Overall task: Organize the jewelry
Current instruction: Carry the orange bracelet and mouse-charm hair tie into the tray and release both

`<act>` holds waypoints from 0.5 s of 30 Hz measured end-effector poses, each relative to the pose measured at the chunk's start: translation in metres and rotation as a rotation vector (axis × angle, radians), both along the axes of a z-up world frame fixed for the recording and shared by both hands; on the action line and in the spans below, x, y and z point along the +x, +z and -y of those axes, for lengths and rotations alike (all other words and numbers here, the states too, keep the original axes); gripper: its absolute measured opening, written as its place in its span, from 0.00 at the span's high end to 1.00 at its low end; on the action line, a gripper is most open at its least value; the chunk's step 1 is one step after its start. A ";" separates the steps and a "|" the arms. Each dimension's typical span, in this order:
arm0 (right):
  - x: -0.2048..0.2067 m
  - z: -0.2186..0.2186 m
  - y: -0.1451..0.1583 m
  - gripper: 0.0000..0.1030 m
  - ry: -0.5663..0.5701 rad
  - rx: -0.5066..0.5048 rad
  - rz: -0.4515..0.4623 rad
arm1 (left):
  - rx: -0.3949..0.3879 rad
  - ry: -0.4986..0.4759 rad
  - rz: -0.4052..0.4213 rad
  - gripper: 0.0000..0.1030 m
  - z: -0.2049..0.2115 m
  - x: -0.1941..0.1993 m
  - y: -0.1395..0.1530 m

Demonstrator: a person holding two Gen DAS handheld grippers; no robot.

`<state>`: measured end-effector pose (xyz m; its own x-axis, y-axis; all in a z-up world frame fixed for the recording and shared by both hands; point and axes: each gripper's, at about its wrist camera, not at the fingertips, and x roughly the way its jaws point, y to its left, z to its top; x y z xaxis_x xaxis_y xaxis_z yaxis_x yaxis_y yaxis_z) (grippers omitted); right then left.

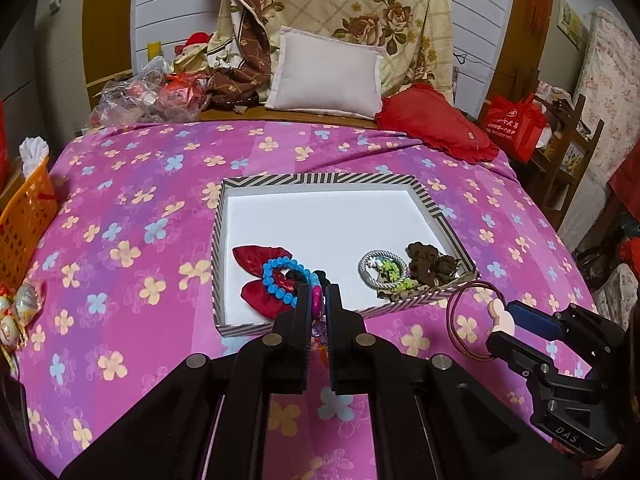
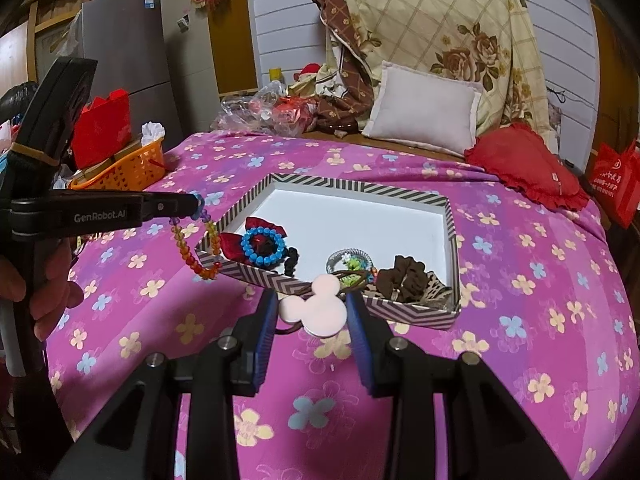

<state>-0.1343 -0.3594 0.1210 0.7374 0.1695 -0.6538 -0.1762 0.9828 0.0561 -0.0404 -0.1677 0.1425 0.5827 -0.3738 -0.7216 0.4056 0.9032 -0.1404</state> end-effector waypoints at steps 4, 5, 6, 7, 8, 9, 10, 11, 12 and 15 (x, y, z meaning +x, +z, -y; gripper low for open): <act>0.007 0.002 -0.001 0.65 -0.004 0.001 0.000 | -0.002 0.002 -0.002 0.93 0.002 0.011 0.000; 0.010 0.004 0.000 0.65 -0.007 0.004 0.002 | -0.002 0.004 0.000 0.93 0.002 0.015 0.001; 0.013 0.005 0.000 0.65 -0.008 0.007 0.003 | -0.002 0.006 0.001 0.93 0.004 0.018 0.002; 0.016 0.005 0.001 0.65 -0.010 0.011 0.004 | -0.003 0.008 0.002 0.93 0.005 0.022 0.004; 0.022 0.007 0.001 0.65 -0.011 0.017 0.002 | -0.004 0.009 0.003 0.93 0.006 0.026 0.005; 0.025 0.008 0.001 0.65 -0.012 0.020 0.001 | -0.004 0.011 0.004 0.93 0.008 0.029 0.006; 0.030 0.009 0.002 0.65 -0.013 0.017 0.002 | -0.002 0.011 0.008 0.93 0.010 0.032 0.008; 0.033 0.009 0.002 0.65 -0.013 0.013 0.003 | -0.002 0.011 0.012 0.93 0.012 0.035 0.009; 0.037 0.009 0.002 0.65 -0.013 0.011 0.002 | -0.003 0.012 0.015 0.93 0.014 0.037 0.010; 0.051 0.010 -0.002 0.65 -0.015 0.014 -0.011 | -0.010 0.013 0.015 0.93 0.021 0.048 0.012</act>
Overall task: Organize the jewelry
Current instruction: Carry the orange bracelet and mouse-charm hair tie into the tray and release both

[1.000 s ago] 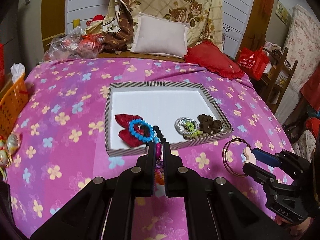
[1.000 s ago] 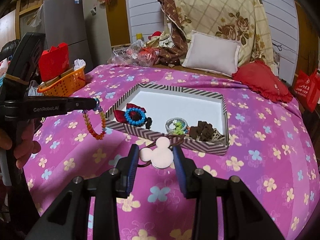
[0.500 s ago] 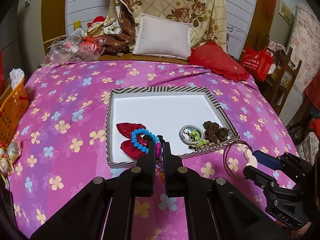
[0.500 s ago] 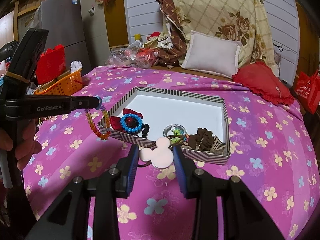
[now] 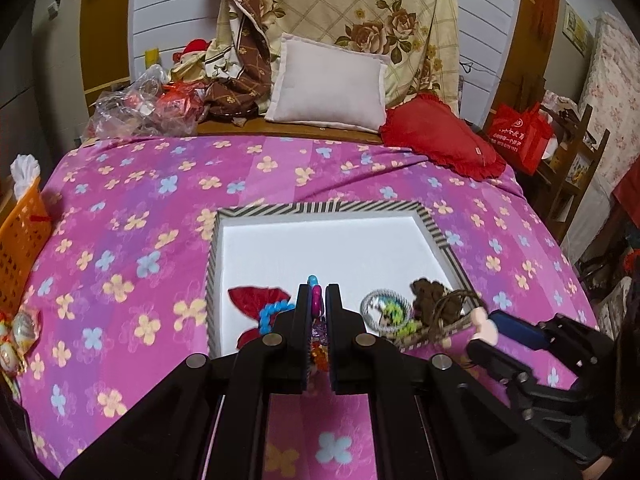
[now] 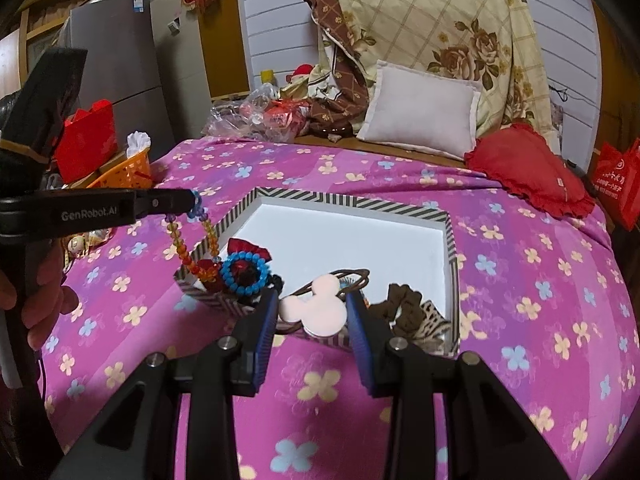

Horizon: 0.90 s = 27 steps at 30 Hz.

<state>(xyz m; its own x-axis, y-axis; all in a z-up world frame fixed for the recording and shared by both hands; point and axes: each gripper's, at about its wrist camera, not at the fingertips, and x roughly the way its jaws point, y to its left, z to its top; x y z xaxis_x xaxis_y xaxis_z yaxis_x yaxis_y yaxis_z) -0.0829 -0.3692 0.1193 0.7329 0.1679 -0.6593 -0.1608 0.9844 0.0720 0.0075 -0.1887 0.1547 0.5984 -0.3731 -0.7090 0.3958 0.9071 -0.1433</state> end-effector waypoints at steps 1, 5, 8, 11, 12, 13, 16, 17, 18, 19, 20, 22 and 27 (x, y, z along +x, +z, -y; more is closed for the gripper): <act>0.004 0.000 -0.001 0.65 0.000 0.003 -0.005 | -0.001 -0.001 0.002 0.93 0.003 0.003 0.000; 0.024 0.003 -0.011 0.65 0.000 0.002 -0.026 | -0.012 -0.006 -0.005 0.93 0.015 0.016 -0.008; 0.037 0.007 -0.019 0.65 -0.004 0.016 -0.039 | -0.029 -0.013 -0.026 0.93 0.023 0.026 -0.019; 0.051 0.010 -0.030 0.65 -0.006 0.024 -0.055 | -0.036 -0.017 -0.047 0.93 0.030 0.035 -0.034; 0.055 0.010 -0.034 0.65 -0.005 0.026 -0.061 | -0.036 -0.015 -0.058 0.93 0.032 0.038 -0.040; 0.060 0.011 -0.039 0.65 -0.005 0.027 -0.068 | -0.034 -0.011 -0.068 0.93 0.033 0.041 -0.046; 0.070 0.013 -0.053 0.65 -0.006 0.028 -0.091 | -0.015 0.005 -0.102 0.93 0.032 0.051 -0.067; 0.073 0.013 -0.058 0.65 -0.005 0.030 -0.100 | -0.002 0.015 -0.115 0.93 0.030 0.053 -0.075; 0.076 0.013 -0.062 0.65 -0.007 0.029 -0.108 | 0.006 0.020 -0.124 0.93 0.029 0.056 -0.079; 0.079 0.013 -0.069 0.65 -0.011 0.026 -0.121 | 0.016 0.029 -0.144 0.93 0.027 0.059 -0.088; 0.081 0.013 -0.073 0.65 -0.012 0.026 -0.129 | 0.027 0.038 -0.161 0.93 0.024 0.060 -0.096; 0.084 0.014 -0.083 0.65 -0.019 0.033 -0.148 | 0.052 0.045 -0.177 0.93 0.021 0.060 -0.105; 0.083 0.017 -0.092 0.64 -0.048 0.052 -0.156 | 0.055 0.075 -0.212 0.86 0.010 0.059 -0.118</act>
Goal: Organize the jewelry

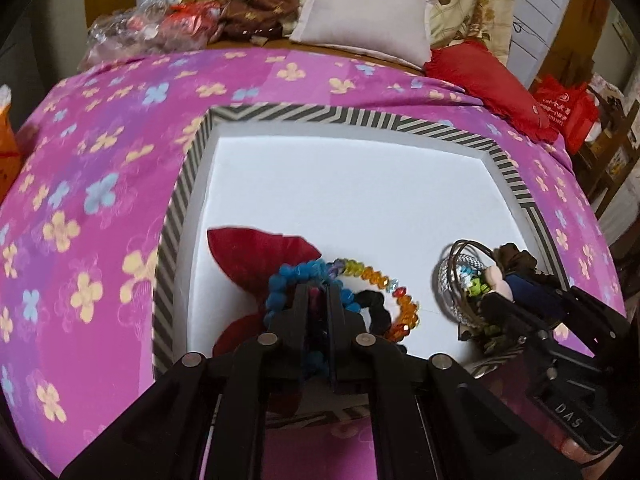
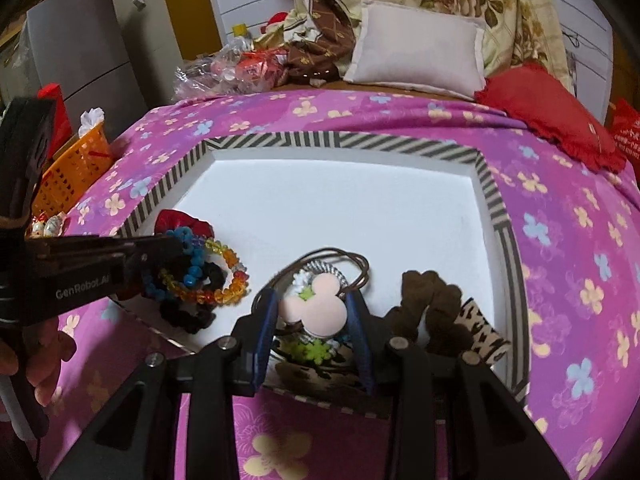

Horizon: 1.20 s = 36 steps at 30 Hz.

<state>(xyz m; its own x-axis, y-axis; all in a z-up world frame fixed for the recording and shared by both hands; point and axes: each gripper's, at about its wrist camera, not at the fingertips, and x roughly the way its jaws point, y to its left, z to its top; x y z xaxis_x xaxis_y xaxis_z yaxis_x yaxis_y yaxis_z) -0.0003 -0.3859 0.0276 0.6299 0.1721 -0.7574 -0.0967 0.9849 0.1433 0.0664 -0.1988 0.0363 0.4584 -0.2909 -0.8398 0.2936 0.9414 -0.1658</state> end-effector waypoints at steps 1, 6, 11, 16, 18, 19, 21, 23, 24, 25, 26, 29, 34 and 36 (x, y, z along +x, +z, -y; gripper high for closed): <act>-0.001 0.001 0.001 0.61 -0.003 0.009 -0.001 | -0.004 0.003 -0.003 0.82 -0.002 -0.001 -0.001; -0.017 0.006 0.016 0.46 -0.016 0.039 0.040 | 0.027 0.003 0.019 0.57 -0.003 -0.012 0.004; -0.037 0.007 0.028 0.44 -0.025 0.044 0.062 | 0.025 0.019 0.050 0.52 -0.009 -0.026 0.012; -0.058 0.006 0.038 0.33 -0.061 0.064 0.078 | -0.013 0.037 0.070 0.49 -0.016 -0.037 0.024; -0.064 0.006 0.041 0.31 -0.078 0.058 0.079 | -0.023 0.047 0.084 0.49 -0.017 -0.045 0.031; -0.068 0.005 0.043 0.30 -0.083 0.062 0.086 | -0.028 0.053 0.097 0.49 -0.018 -0.049 0.034; -0.073 0.005 0.046 0.28 -0.092 0.068 0.097 | -0.031 0.064 0.118 0.49 -0.020 -0.057 0.042; -0.077 0.003 0.049 0.24 -0.111 0.049 0.100 | -0.024 0.076 0.138 0.49 -0.021 -0.066 0.048; -0.080 0.002 0.051 0.24 -0.117 0.041 0.105 | -0.021 0.079 0.149 0.49 -0.021 -0.070 0.051; -0.081 0.001 0.052 0.23 -0.120 0.038 0.108 | -0.015 0.080 0.164 0.49 -0.021 -0.075 0.053; -0.084 0.001 0.054 0.23 -0.125 0.037 0.111 | -0.001 0.080 0.181 0.49 -0.020 -0.081 0.056; -0.092 0.001 0.058 0.21 -0.153 0.032 0.115 | 0.016 0.080 0.209 0.49 -0.020 -0.093 0.062; -0.101 0.004 0.061 0.16 -0.187 0.012 0.120 | 0.016 0.083 0.238 0.49 -0.022 -0.112 0.069; -0.104 0.004 0.063 0.16 -0.188 0.004 0.115 | 0.032 0.083 0.261 0.49 -0.022 -0.120 0.072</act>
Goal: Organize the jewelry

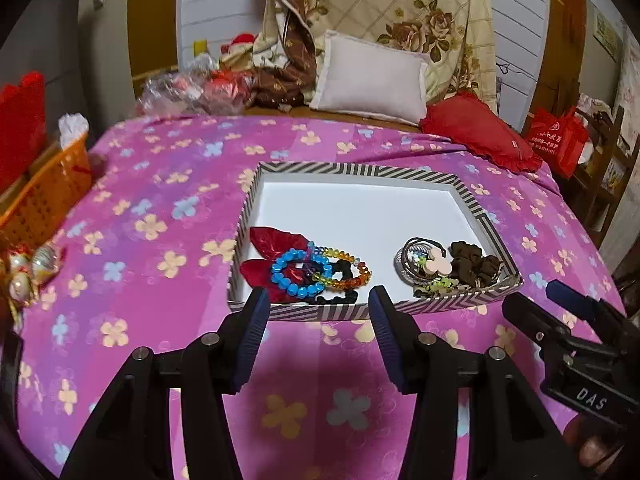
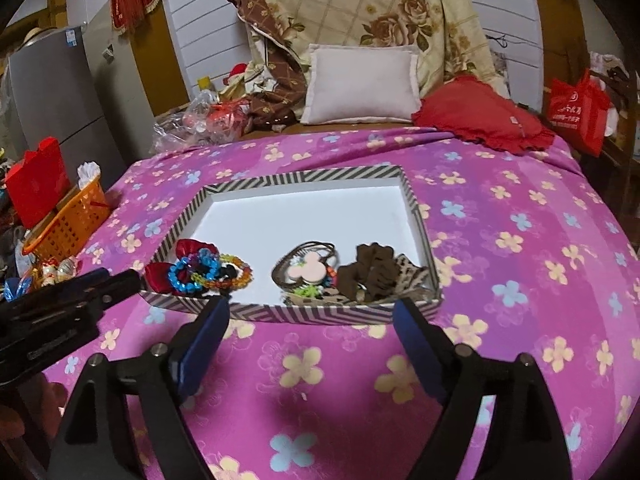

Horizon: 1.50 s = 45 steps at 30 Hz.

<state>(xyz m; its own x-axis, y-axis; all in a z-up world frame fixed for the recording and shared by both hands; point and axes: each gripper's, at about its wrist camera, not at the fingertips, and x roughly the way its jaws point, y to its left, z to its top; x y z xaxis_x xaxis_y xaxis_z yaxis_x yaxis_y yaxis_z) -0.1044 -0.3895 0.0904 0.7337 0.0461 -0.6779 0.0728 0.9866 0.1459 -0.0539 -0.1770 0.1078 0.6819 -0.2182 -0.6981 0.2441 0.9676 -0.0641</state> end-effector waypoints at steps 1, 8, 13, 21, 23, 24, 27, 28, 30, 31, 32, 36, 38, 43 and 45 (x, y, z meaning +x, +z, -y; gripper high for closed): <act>-0.002 0.000 0.001 0.15 -0.002 -0.001 0.000 | 0.006 0.002 0.009 0.49 0.000 -0.004 0.002; -0.012 -0.003 0.009 0.11 -0.007 -0.003 0.013 | 0.021 0.009 0.064 0.49 -0.002 -0.027 0.015; -0.017 -0.007 0.014 0.10 -0.003 -0.022 0.019 | 0.021 0.020 0.087 0.49 -0.006 -0.034 0.022; -0.020 -0.006 0.015 0.10 -0.008 -0.019 0.020 | 0.037 0.032 0.103 0.49 -0.008 -0.039 0.025; -0.020 -0.006 0.015 0.10 -0.006 -0.017 0.020 | 0.039 0.034 0.109 0.49 -0.008 -0.040 0.025; -0.021 -0.006 0.014 0.10 -0.005 -0.016 0.020 | 0.039 0.033 0.111 0.49 -0.008 -0.040 0.025; -0.021 -0.007 0.012 0.10 -0.002 -0.016 0.013 | 0.043 0.032 0.114 0.49 -0.008 -0.041 0.026; -0.022 -0.007 0.011 0.10 -0.001 -0.015 0.011 | 0.044 0.030 0.116 0.49 -0.007 -0.041 0.026; -0.021 -0.008 0.010 0.10 -0.001 -0.015 0.008 | 0.044 0.027 0.117 0.49 -0.007 -0.041 0.026; -0.021 -0.007 0.009 0.10 -0.002 -0.013 0.007 | 0.042 0.026 0.117 0.49 -0.007 -0.041 0.026; -0.021 -0.007 0.009 0.10 -0.003 -0.012 0.006 | 0.042 0.024 0.118 0.49 -0.006 -0.042 0.026; -0.020 -0.006 0.008 0.10 -0.007 -0.006 0.004 | 0.047 0.019 0.120 0.49 -0.004 -0.042 0.026; -0.020 -0.005 0.008 0.10 -0.007 -0.004 0.004 | 0.046 0.019 0.120 0.49 -0.004 -0.042 0.026; -0.019 -0.005 0.007 0.10 -0.004 -0.007 -0.001 | 0.045 0.019 0.122 0.49 -0.003 -0.042 0.026; -0.018 -0.006 0.006 0.10 -0.003 -0.005 -0.003 | 0.046 0.017 0.120 0.49 -0.004 -0.042 0.026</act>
<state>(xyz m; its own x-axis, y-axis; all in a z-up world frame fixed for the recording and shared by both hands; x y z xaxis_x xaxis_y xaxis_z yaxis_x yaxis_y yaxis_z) -0.1221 -0.3838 0.0960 0.7315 0.0408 -0.6806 0.0761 0.9871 0.1410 -0.0956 -0.1734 0.1339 0.7646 -0.1759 -0.6200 0.2312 0.9729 0.0090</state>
